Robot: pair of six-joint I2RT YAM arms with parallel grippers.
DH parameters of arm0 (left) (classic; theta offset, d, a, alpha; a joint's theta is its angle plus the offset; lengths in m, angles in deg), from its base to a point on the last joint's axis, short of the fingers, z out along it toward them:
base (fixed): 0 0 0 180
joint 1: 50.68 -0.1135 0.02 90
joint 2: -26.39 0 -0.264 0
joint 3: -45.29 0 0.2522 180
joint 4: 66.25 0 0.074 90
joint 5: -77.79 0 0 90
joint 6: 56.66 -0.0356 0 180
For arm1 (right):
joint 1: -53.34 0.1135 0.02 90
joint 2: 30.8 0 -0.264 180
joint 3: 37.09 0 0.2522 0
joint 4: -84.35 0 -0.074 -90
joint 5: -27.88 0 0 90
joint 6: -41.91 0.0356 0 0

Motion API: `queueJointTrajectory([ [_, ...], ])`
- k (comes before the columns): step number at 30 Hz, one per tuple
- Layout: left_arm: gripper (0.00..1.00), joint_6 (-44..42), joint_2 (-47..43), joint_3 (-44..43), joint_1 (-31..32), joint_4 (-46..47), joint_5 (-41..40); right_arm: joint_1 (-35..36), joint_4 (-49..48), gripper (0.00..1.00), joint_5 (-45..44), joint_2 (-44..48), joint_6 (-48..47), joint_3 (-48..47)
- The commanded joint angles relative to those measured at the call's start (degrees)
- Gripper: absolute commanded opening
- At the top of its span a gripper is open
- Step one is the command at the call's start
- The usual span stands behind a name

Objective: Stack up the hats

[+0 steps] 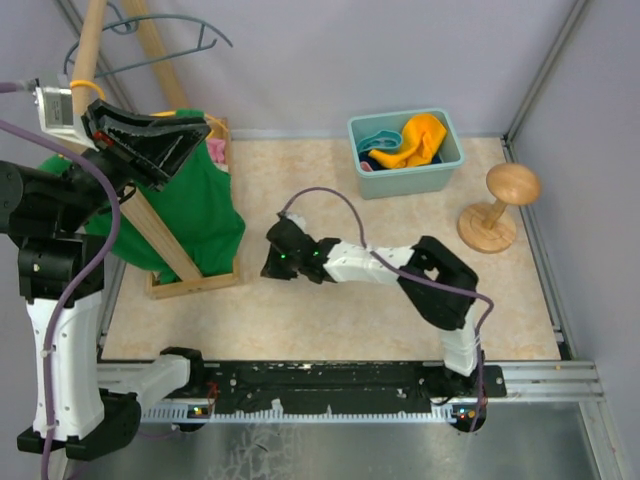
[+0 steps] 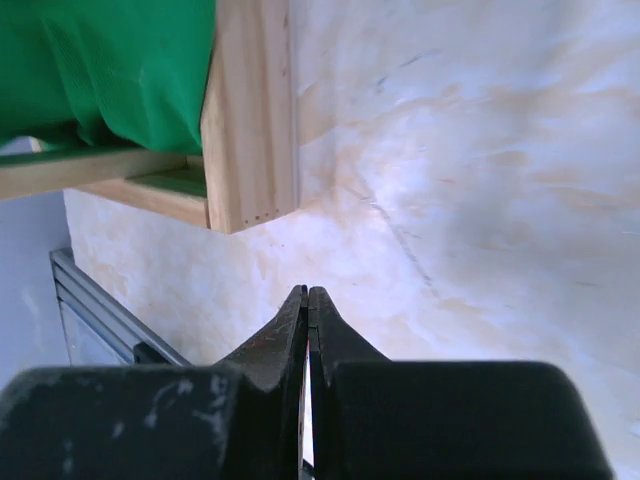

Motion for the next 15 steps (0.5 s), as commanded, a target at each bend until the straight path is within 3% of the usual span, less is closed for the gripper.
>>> queueJointTrajectory([
  [1, 0.28, -4.4, -0.6, -0.9, 0.1, 4.6, 1.7, -2.9, -9.6, 0.0, -3.0, 8.2, -0.1, 7.7],
  [4, 0.28, -2.1, 1.1, -2.7, 0.1, 5.6, 3.3, -4.2, -10.8, 0.0, -1.1, 4.8, -0.6, 5.0],
  [15, 0.29, 2.4, 8.3, -15.4, 0.0, 6.3, 5.0, -3.9, -3.2, 0.0, 7.3, -16.5, -1.3, -20.7],
])
